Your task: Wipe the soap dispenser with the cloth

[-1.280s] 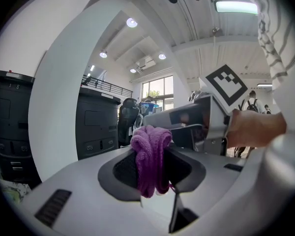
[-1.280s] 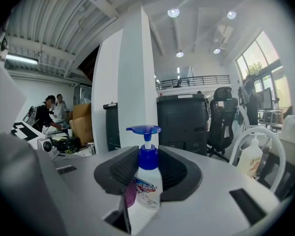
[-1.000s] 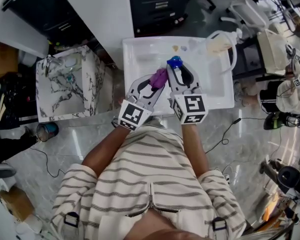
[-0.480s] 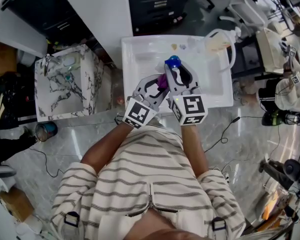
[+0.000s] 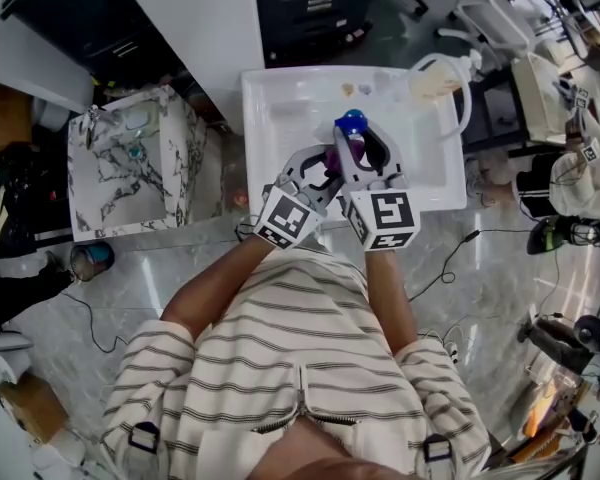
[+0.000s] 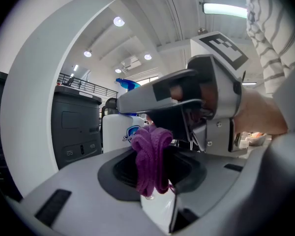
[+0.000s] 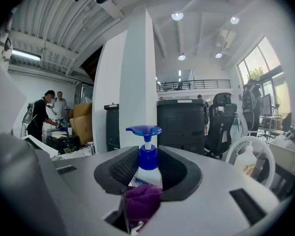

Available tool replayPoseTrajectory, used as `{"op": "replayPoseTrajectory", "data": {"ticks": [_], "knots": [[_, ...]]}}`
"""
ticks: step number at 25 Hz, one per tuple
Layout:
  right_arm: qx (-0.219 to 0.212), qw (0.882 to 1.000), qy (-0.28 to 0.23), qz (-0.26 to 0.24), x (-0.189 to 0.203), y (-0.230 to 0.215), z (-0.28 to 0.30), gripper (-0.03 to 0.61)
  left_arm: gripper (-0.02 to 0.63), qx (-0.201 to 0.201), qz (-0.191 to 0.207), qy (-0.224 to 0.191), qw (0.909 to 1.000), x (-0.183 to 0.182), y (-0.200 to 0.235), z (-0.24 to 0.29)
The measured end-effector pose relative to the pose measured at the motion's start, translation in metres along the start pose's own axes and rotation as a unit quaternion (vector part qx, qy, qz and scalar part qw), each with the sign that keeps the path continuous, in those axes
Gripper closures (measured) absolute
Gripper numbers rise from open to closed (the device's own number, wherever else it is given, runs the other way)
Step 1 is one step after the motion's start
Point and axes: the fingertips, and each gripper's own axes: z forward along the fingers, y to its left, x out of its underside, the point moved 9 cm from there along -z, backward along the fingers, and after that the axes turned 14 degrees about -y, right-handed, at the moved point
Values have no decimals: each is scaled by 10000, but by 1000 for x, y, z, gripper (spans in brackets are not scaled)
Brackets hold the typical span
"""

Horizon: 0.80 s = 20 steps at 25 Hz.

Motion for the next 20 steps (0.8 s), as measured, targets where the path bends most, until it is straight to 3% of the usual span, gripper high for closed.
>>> {"op": "replayPoseTrajectory", "data": {"ticks": [20], "knots": [[182,9997,-67,152,-7,-6,-19,448,488,-130,-197,312,9992,21,-7,-17]]}}
